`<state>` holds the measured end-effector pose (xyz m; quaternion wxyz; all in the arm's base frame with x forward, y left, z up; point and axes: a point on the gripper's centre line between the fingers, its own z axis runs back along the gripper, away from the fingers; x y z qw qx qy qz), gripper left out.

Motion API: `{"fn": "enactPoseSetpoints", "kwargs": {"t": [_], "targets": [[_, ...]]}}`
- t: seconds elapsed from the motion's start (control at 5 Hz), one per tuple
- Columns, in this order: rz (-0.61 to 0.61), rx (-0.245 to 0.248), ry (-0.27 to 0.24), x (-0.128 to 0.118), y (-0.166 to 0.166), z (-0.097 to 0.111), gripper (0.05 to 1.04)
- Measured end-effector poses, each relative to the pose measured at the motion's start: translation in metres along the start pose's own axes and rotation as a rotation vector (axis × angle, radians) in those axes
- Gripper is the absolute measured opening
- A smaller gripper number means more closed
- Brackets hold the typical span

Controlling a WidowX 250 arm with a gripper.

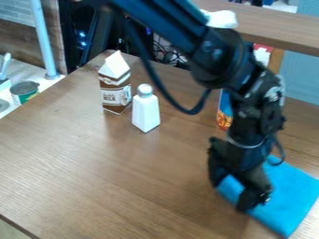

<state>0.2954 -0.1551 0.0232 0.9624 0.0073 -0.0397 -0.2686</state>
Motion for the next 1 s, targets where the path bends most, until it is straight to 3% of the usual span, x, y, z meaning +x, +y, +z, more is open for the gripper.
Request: {"fn": "enactPoseSetpoints", "kwargs": {"t": [0.2,0.4,0.6,0.8,1.0], "targets": [[0.019,-0.006,0.035,-0.051,0.006,0.008,1.001],[0.055,0.001,0.021,-0.093,0.015,0.023,1.001],[0.070,0.007,0.048,-0.135,0.020,0.023,1.001],[0.047,-0.010,0.063,-0.148,0.018,0.028,1.001],[0.023,-0.026,0.058,-0.143,0.027,0.074,1.001]]}}
